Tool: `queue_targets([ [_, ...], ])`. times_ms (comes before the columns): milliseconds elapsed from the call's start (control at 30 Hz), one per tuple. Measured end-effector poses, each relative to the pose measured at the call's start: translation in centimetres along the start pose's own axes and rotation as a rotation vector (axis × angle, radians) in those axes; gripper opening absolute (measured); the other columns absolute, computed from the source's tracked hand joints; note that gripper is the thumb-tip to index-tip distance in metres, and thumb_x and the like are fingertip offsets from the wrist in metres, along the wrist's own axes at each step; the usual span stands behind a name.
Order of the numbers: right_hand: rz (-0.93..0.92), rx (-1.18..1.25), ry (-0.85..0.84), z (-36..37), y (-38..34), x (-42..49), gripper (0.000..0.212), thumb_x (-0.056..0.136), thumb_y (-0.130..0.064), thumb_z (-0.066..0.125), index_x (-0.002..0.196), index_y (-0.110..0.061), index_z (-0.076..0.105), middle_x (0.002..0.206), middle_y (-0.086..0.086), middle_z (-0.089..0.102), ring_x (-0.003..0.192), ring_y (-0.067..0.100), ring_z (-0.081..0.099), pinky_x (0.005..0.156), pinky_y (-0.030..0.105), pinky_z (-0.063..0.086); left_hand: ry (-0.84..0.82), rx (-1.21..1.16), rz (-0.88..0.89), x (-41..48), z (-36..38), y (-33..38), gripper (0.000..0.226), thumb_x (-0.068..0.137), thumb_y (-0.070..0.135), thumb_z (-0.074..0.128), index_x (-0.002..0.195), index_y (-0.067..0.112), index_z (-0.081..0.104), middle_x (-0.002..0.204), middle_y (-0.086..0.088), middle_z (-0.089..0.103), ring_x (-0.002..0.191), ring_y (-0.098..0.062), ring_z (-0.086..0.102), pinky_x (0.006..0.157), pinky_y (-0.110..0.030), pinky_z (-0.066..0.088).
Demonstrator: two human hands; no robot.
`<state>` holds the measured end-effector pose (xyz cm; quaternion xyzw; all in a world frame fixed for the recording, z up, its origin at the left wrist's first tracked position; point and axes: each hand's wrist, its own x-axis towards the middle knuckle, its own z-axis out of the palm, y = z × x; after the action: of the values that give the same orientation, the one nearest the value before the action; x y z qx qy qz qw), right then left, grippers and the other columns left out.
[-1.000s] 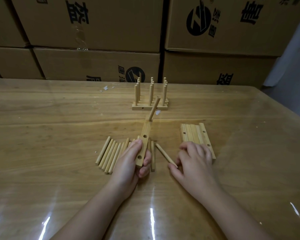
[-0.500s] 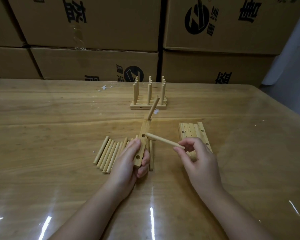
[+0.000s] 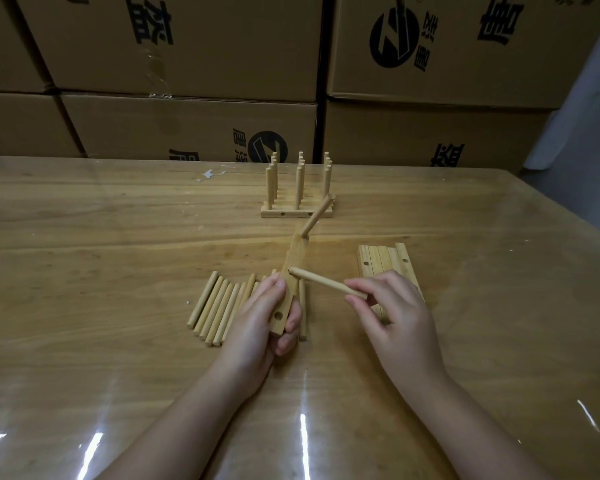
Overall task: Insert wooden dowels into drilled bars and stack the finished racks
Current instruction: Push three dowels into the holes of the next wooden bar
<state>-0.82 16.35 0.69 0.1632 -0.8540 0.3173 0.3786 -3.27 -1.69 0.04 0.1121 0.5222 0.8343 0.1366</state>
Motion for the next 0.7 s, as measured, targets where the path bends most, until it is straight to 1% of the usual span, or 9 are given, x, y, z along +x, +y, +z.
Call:
queue_targets([
  [67, -0.016, -0.03, 0.012, 0.0, 0.1, 0.0, 0.018, 0.083, -0.012, 0.067, 0.101, -0.01, 0.071, 0.079, 0.001, 0.056, 0.073, 0.016, 0.053, 0.065, 0.029, 0.045, -0.001, 0.026, -0.002, 0.0, -0.1, 0.0, 0.036, 0.09, 0.034, 0.043, 0.116, 0.009, 0.046, 0.057, -0.005, 0.041, 0.037, -0.012, 0.031, 0.035, -0.019, 0.024],
  [167, -0.049, -0.064, 0.029, 0.0, 0.1, 0.0, 0.02, 0.086, -0.013, 0.065, 0.106, -0.011, 0.07, 0.078, 0.001, 0.052, 0.072, 0.016, 0.049, 0.064, 0.028, 0.044, 0.01, 0.116, 0.004, -0.1, -0.2, -0.2, 0.042, 0.092, 0.038, 0.049, 0.125, 0.011, 0.048, 0.06, -0.003, 0.044, 0.04, -0.012, 0.034, 0.038, -0.02, 0.027],
  [300, -0.061, -0.114, 0.043, 0.0, 0.1, 0.0, 0.024, 0.09, -0.015, 0.055, 0.109, -0.014, 0.069, 0.079, 0.002, 0.05, 0.074, 0.016, 0.046, 0.064, 0.027, 0.042, 0.016, 0.237, 0.048, 0.0, -0.2, -0.6, 0.039, 0.088, 0.043, 0.046, 0.123, 0.025, 0.054, 0.061, -0.002, 0.048, 0.042, -0.012, 0.038, 0.039, -0.019, 0.031],
  [400, -0.048, -0.13, 0.061, -0.2, 0.0, 0.1, 0.025, 0.09, -0.015, 0.052, 0.106, -0.014, 0.071, 0.078, 0.004, 0.051, 0.073, 0.019, 0.046, 0.063, 0.031, 0.043, 0.017, 0.308, 0.06, 0.0, -0.2, -0.9, 0.04, 0.089, 0.045, 0.046, 0.126, 0.031, 0.051, 0.062, 0.001, 0.051, 0.044, -0.01, 0.042, 0.041, -0.019, 0.035],
  [467, -0.044, -0.147, 0.072, -0.3, -0.1, 0.2, 0.025, 0.09, -0.015, 0.051, 0.104, -0.014, 0.071, 0.078, 0.006, 0.051, 0.072, 0.021, 0.046, 0.064, 0.033, 0.043, 0.014, 0.361, 0.073, -0.1, -0.2, -1.0, 0.04, 0.09, 0.047, 0.045, 0.127, 0.035, 0.049, 0.064, 0.002, 0.052, 0.045, -0.01, 0.044, 0.042, -0.02, 0.036],
  [600, -0.054, -0.189, 0.082, -0.5, -0.3, 0.2, 0.024, 0.089, -0.013, 0.052, 0.103, -0.013, 0.072, 0.077, 0.007, 0.051, 0.071, 0.022, 0.046, 0.064, 0.032, 0.042, 0.01, 0.416, 0.088, -0.3, -0.1, -1.1, 0.031, 0.091, 0.048, 0.043, 0.121, 0.048, 0.048, 0.065, 0.005, 0.054, 0.048, -0.009, 0.047, 0.044, -0.022, 0.039],
  [700, -0.078, -0.221, 0.087, -0.6, -0.4, 0.3, 0.023, 0.089, -0.012, 0.053, 0.102, -0.012, 0.072, 0.076, 0.008, 0.051, 0.07, 0.022, 0.046, 0.064, 0.032, 0.042, 0.014, 0.452, 0.103, -0.4, 0.0, -1.1, 0.026, 0.096, 0.045, 0.041, 0.122, 0.049, 0.046, 0.066, 0.007, 0.054, 0.048, -0.008, 0.047, 0.044, -0.021, 0.039],
])
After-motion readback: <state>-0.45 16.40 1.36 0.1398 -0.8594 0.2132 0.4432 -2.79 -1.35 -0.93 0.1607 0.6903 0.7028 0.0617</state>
